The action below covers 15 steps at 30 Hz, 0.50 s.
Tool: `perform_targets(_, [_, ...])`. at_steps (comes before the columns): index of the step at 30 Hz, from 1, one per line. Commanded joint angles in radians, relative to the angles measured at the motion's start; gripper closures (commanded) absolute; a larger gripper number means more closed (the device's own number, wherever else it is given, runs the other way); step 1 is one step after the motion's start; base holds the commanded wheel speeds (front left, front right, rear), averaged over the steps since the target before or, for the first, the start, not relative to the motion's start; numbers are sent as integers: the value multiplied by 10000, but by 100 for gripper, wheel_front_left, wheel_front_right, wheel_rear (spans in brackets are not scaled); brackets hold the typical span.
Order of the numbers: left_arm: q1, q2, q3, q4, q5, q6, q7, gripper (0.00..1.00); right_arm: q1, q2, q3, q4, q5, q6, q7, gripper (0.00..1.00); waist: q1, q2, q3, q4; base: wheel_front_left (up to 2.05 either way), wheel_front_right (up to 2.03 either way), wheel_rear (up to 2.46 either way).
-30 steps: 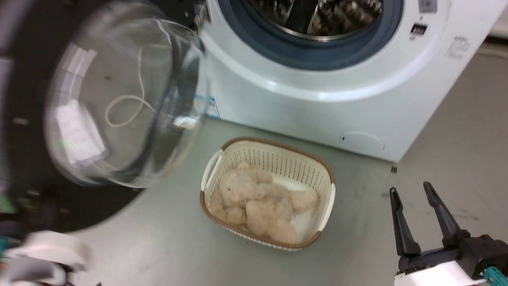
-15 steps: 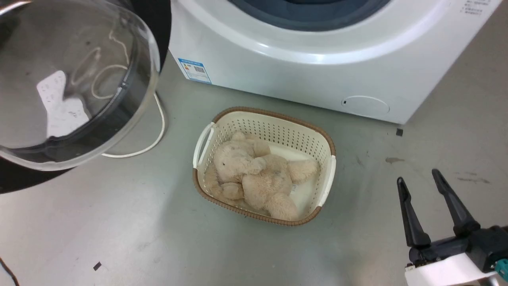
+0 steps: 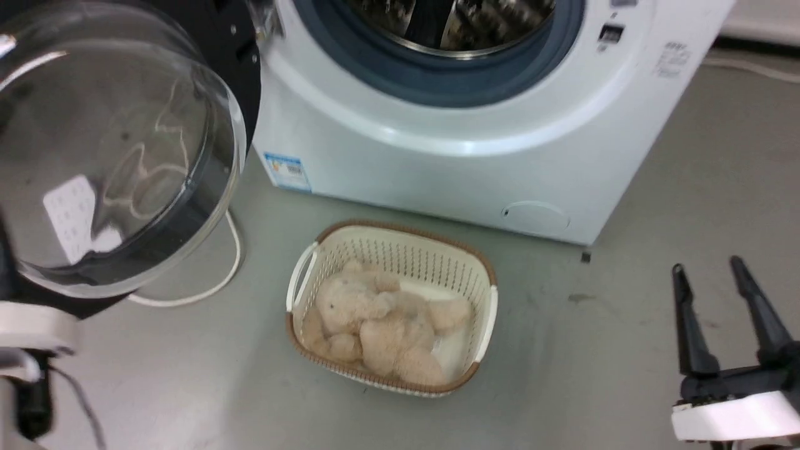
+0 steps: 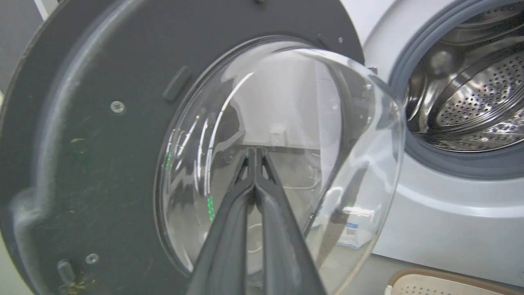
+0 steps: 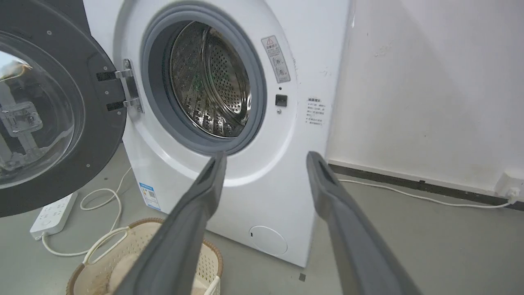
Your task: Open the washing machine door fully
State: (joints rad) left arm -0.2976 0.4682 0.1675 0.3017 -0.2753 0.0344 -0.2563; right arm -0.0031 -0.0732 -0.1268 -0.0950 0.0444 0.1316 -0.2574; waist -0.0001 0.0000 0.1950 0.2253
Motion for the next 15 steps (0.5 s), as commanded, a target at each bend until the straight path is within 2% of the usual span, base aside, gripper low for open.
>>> perform_targets(1, [272,-194,-103,-209,89,-11,-50,100,132,52,-83,-82,-7,-9,-43,0,1,0,-538,-239,0,0,0])
perform_targets(6, [1038,-1038,-415,-1443,134,61,-52,100,310,132,-134,-158,-114,-9,-43,0,1,0,-1265,-652,0,0,0])
perform_targets(15, [2754,-2062,-1299,-2930,420,416,211,100,761,212,39,-267,-124,-9,-43,0,1,0,-2145,-1440,0,0,0])
